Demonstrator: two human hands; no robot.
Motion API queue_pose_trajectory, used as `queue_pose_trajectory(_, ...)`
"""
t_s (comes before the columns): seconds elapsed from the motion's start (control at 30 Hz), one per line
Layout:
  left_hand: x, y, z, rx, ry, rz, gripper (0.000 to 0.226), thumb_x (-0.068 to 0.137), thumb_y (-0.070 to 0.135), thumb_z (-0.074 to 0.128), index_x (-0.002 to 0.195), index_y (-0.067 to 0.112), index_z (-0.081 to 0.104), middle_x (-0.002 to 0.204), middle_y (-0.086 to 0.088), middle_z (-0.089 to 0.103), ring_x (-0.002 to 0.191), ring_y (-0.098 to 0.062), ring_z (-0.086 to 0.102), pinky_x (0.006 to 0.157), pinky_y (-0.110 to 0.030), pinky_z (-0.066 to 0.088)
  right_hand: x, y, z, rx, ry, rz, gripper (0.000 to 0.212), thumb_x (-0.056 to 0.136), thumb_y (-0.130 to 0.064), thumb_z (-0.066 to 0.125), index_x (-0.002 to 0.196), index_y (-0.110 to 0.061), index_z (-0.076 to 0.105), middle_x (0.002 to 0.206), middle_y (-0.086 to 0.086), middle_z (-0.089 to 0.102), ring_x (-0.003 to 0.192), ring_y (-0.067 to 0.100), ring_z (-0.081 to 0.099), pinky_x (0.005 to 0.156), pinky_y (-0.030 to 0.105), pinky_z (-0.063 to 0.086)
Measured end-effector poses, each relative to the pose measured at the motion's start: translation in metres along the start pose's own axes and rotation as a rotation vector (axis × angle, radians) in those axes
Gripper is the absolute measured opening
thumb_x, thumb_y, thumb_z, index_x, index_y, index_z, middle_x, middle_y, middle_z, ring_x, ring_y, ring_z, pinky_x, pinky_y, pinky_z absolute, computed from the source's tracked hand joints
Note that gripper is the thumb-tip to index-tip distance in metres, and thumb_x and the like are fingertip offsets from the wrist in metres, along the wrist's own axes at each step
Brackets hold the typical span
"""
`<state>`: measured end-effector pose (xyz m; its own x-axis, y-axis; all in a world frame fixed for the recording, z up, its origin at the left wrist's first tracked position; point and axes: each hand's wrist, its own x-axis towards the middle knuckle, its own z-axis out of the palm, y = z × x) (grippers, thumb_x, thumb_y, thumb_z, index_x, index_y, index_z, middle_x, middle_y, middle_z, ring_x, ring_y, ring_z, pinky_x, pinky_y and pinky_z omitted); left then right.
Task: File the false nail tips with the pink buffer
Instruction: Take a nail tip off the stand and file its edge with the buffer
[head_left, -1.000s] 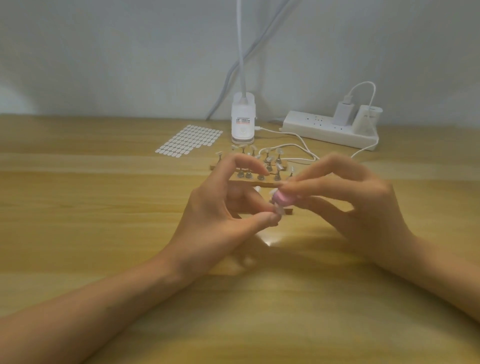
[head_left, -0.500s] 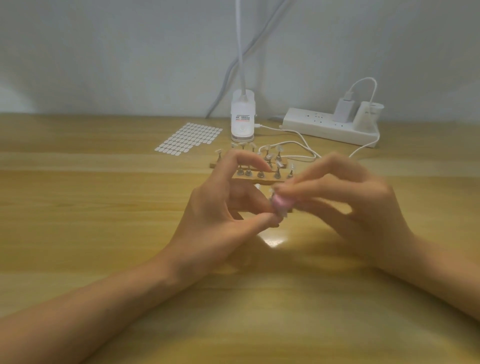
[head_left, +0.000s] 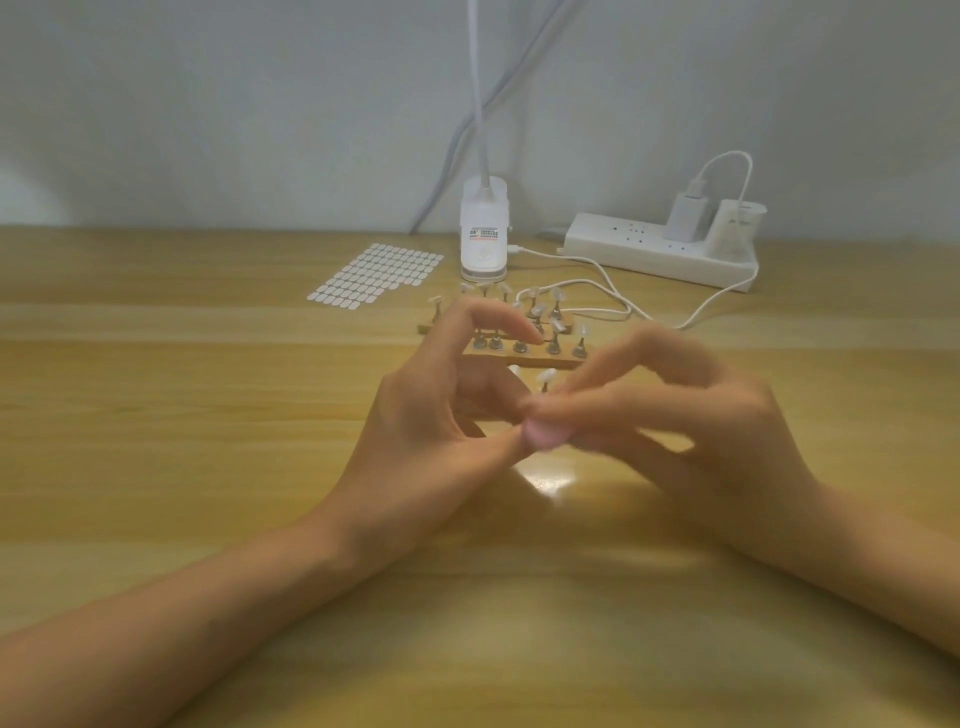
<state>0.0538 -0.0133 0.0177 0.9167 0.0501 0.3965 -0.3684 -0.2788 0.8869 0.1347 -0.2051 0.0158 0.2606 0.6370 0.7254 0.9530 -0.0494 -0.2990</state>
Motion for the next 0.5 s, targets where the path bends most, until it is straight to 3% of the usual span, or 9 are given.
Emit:
queue_pose_trajectory(0.1, 0.0001, -0.0013, 0.0001, 0.001, 0.014, -0.005, 0.044, 0.078, 0.025, 0.083, 0.112, 0.027, 0.054, 0.074, 0.002, 0.074, 0.076, -0.014, 0.075, 0.064, -0.042, 0.056, 0.001, 0.0002, -0.0007, -0.009, 0.019, 0.015, 0.025, 0.09, -0.008, 0.072, 0.115, -0.009, 0.07, 0.098, 0.007, 0.065, 0.092, 0.016, 0.067, 0.084, 0.034, 0.054)
queue_pose_trajectory(0.27, 0.0, 0.0002, 0.0001, 0.004, 0.002, 0.016, 0.04, 0.077, 0.028, 0.078, 0.108, 0.027, 0.053, 0.072, 0.004, 0.072, 0.067, -0.008, 0.069, 0.054, -0.028, 0.046, -0.0001, -0.0029, 0.0011, 0.014, -0.006, -0.017, 0.023, 0.092, -0.01, 0.073, 0.114, -0.012, 0.071, 0.098, 0.007, 0.064, 0.094, 0.021, 0.069, 0.086, 0.037, 0.055)
queue_pose_trajectory(0.4, -0.0007, 0.0, 0.001, -0.002, 0.017, 0.019, 0.043, 0.077, 0.023, 0.083, 0.102, 0.024, 0.048, 0.075, 0.002, 0.075, 0.067, -0.01, 0.07, 0.052, -0.018, 0.044, 0.0007, 0.0015, -0.0047, -0.02, 0.053, 0.061, 0.024, 0.09, -0.004, 0.074, 0.114, -0.006, 0.072, 0.098, 0.009, 0.065, 0.092, 0.021, 0.069, 0.083, 0.038, 0.055)
queue_pose_trajectory(0.5, -0.0011, 0.0006, 0.0004, -0.002, -0.008, 0.031, 0.04, 0.077, 0.029, 0.079, 0.103, 0.026, 0.049, 0.074, 0.004, 0.073, 0.067, -0.008, 0.069, 0.054, -0.022, 0.045, -0.0007, -0.0042, -0.0001, 0.02, -0.011, -0.012, 0.022, 0.092, -0.01, 0.072, 0.114, -0.012, 0.071, 0.1, 0.003, 0.062, 0.095, 0.016, 0.067, 0.088, 0.031, 0.053)
